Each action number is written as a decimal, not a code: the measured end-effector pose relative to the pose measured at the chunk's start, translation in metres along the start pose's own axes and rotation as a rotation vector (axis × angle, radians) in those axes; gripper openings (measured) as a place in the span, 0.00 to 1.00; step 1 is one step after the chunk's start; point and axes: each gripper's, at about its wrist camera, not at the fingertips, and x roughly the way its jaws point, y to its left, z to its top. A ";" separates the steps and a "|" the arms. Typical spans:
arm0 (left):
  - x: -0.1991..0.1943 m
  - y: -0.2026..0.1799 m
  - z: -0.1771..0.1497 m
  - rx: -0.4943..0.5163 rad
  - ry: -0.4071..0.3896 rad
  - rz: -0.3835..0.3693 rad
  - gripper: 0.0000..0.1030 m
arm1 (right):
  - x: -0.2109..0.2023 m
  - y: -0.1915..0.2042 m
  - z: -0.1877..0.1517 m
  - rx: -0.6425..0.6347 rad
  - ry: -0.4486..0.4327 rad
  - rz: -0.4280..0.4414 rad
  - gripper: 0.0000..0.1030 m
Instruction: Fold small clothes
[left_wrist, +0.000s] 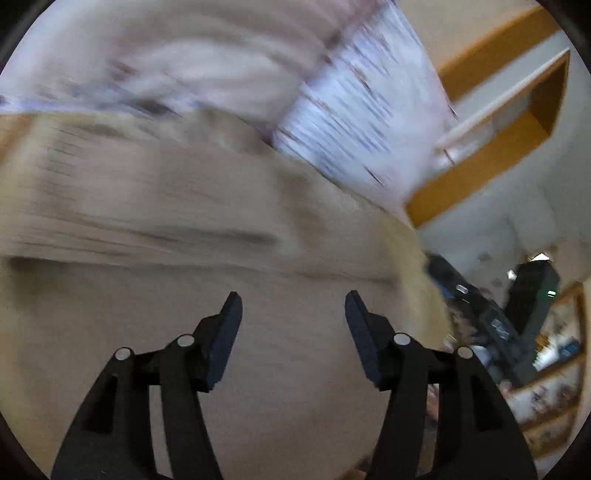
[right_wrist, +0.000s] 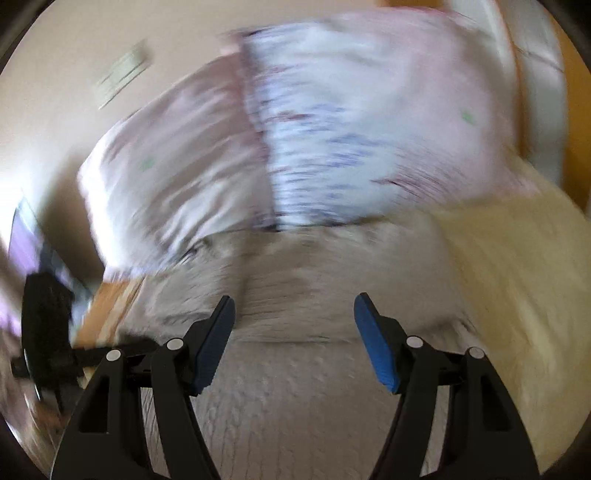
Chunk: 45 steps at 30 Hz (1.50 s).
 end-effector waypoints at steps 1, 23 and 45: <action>-0.013 0.016 -0.001 -0.009 -0.029 0.058 0.55 | 0.007 0.017 0.003 -0.076 0.021 0.041 0.67; -0.031 0.097 0.013 -0.057 -0.051 0.419 0.39 | 0.147 0.154 -0.034 -0.607 0.165 0.014 0.06; -0.064 0.088 -0.009 -0.032 -0.096 0.359 0.60 | 0.062 -0.095 -0.002 0.439 0.109 0.003 0.46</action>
